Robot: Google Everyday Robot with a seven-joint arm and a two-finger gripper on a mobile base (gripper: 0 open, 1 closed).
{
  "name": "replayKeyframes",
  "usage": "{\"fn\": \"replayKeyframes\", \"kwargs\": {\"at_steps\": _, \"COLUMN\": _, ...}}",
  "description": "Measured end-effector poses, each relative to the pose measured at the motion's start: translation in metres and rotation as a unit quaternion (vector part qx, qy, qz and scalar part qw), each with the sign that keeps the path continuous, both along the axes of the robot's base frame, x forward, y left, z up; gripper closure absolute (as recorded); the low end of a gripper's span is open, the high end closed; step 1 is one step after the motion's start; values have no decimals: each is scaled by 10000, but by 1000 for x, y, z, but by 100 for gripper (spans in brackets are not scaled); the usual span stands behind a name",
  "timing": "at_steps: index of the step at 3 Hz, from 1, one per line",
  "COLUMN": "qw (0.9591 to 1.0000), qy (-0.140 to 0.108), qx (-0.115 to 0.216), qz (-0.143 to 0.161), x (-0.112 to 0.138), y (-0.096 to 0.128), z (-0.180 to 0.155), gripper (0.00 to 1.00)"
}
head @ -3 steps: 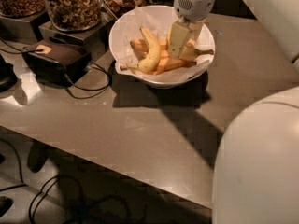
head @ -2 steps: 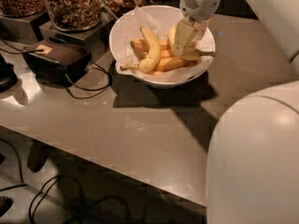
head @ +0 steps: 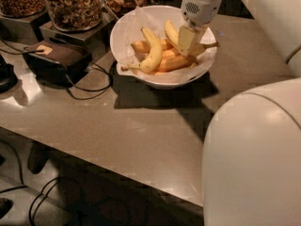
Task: Pick banana from white bowl
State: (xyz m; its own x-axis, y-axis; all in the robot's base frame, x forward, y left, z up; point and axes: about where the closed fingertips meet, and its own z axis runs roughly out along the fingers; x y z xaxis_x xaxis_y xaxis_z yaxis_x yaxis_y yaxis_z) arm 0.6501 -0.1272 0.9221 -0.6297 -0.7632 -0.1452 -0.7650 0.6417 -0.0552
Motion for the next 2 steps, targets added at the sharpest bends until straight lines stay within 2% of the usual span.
{"fn": "replayKeyframes", "kwargs": {"at_steps": 1, "qw": 10000, "qy": 17, "qx": 4, "qz": 29, "x": -1, "y": 1, "z": 0, "gripper": 100}}
{"fn": "replayKeyframes", "kwargs": {"at_steps": 2, "qw": 10000, "qy": 15, "qx": 4, "qz": 28, "x": 0, "y": 1, "z": 0, "gripper": 100}}
